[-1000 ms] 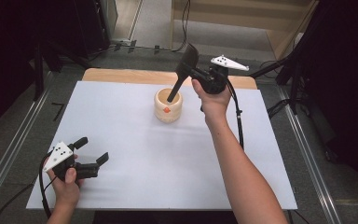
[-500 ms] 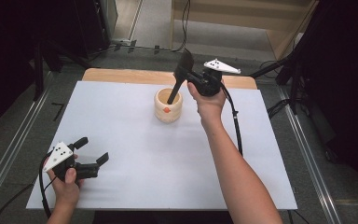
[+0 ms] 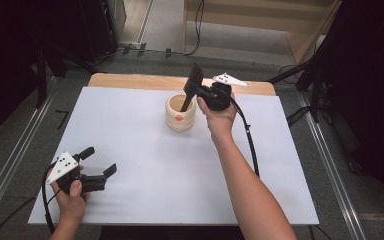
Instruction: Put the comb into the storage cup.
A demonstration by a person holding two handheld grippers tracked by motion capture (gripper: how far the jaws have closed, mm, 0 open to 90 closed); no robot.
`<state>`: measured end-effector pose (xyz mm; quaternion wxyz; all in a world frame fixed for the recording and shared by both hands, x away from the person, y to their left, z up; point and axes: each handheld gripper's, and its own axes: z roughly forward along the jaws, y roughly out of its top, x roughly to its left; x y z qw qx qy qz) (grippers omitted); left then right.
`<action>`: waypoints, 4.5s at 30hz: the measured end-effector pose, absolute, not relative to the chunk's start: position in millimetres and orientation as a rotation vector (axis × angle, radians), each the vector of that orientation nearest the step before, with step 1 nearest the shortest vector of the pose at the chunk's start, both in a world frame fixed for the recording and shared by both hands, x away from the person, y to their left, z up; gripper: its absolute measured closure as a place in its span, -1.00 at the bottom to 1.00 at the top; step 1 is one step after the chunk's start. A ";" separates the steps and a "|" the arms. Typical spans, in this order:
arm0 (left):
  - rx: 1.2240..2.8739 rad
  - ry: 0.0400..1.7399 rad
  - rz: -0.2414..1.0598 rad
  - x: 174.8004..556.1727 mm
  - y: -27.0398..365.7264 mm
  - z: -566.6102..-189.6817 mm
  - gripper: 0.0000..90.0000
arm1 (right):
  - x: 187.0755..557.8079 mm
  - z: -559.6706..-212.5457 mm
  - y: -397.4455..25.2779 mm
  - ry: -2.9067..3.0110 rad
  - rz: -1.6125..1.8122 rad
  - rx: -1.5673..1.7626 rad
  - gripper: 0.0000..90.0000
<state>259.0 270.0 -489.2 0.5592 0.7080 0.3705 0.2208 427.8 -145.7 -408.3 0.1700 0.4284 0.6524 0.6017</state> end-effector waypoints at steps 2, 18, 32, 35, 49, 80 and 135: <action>1.669 0.873 0.520 258.9 270.0 -489.1 -1.00 | 428.4 -411.9 -144.9 1.861 1.706 1.222 0.82; 1.666 0.867 0.515 259.0 270.2 -489.1 -1.00 | 433.6 -440.5 -138.9 1.880 1.724 1.292 0.82; 1.672 0.865 0.514 259.2 269.9 -489.1 -1.00 | 439.7 -449.7 -148.8 1.839 1.743 1.370 0.77; 1.672 0.865 0.515 259.3 269.9 -489.1 -1.00 | 440.0 -452.4 -150.2 1.845 1.640 1.366 0.50; 1.672 0.866 0.515 259.3 269.5 -489.3 -1.00 | 430.4 -452.9 -165.7 1.864 1.565 1.377 -0.67; 1.684 0.865 0.524 258.4 267.6 -489.2 -1.00 | 377.6 -443.9 -192.7 1.920 1.494 1.176 -1.00; 1.687 0.862 0.527 258.3 267.1 -489.5 -1.00 | 299.1 -466.8 -265.1 1.880 1.456 1.150 -1.00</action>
